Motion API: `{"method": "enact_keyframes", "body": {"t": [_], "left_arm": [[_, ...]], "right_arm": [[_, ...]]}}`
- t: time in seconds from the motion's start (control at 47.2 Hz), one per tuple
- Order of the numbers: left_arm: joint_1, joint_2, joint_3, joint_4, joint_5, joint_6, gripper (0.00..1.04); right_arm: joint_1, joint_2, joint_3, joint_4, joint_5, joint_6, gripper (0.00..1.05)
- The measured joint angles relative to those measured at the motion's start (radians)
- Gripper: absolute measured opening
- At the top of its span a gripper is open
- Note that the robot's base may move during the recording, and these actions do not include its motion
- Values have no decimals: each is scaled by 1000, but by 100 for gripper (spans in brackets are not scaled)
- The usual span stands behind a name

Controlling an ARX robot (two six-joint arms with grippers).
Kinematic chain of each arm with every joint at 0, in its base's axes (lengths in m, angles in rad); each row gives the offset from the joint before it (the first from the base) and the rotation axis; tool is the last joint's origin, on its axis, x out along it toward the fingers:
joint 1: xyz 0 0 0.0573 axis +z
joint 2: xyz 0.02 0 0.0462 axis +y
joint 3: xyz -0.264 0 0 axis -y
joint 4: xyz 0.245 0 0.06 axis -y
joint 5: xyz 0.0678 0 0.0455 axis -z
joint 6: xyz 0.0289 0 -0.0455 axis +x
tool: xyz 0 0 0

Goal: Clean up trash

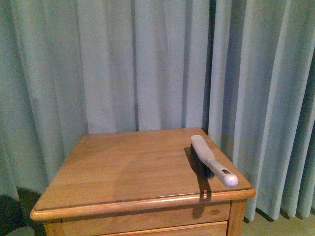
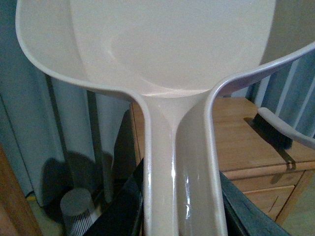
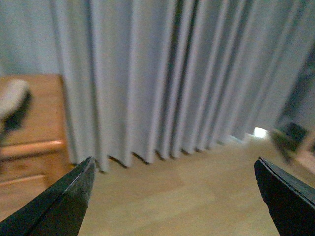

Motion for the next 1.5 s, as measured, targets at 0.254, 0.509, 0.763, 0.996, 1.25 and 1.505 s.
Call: {"method": "enact_keyframes", "body": {"t": [0.254, 0.509, 0.763, 0.996, 1.25, 1.505], "left_arm": [[3, -18, -7, -8, 1, -27, 26], [3, -19, -7, -8, 1, -29, 26], [3, -19, -7, -8, 1, -33, 26], [3, -19, -7, -8, 1, -35, 26], [3, -19, -7, -8, 1, -36, 26], [3, -19, -7, -8, 1, -36, 26]], "right_arm": [[48, 299, 59, 148, 147, -25, 97], [87, 888, 471, 146, -11, 176, 97], [214, 1374, 966, -105, -93, 416, 97], [304, 1654, 1238, -283, -144, 604, 97], [310, 1798, 1340, -352, -158, 675, 97], [311, 1895, 1384, -331, -194, 674, 97]]}}
